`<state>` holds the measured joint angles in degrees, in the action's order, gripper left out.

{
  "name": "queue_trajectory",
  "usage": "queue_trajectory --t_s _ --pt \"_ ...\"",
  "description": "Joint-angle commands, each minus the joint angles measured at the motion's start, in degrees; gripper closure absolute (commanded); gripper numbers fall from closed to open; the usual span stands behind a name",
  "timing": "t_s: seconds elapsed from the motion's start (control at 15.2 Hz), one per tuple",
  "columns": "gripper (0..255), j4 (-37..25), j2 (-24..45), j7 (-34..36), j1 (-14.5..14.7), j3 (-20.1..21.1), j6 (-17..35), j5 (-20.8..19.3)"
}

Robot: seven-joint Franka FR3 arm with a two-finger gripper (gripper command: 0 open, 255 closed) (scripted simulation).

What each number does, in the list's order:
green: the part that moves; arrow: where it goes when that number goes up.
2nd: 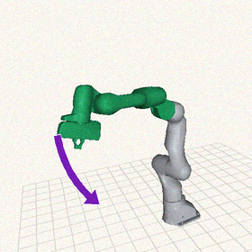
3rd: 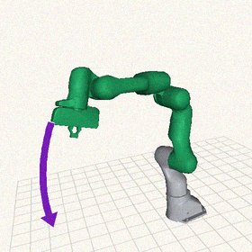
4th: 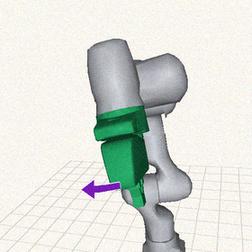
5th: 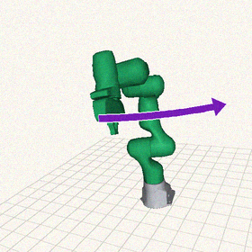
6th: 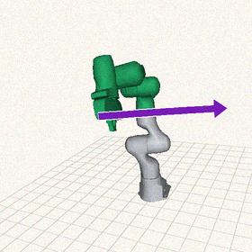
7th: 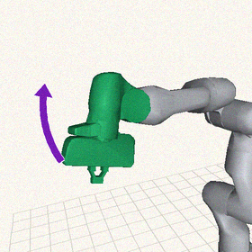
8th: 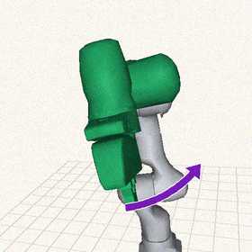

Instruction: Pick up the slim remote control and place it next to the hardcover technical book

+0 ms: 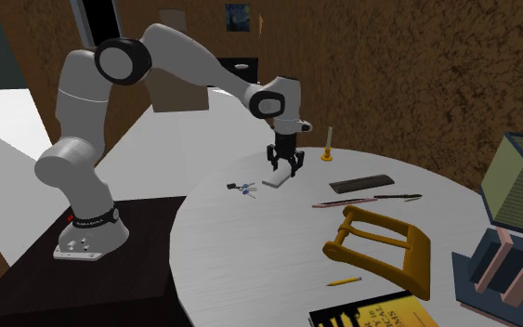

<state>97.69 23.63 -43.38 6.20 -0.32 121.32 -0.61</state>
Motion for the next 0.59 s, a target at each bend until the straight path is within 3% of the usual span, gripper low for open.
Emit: queue_trajectory --t_s 0.0,0.53 --pt "255 -0.71 -0.65 -0.13 -0.08 -0.03 -1.36 0.02" --pt "255 -3.95 -2.74 -0.19 -0.08 -0.03 -6.68 0.03"
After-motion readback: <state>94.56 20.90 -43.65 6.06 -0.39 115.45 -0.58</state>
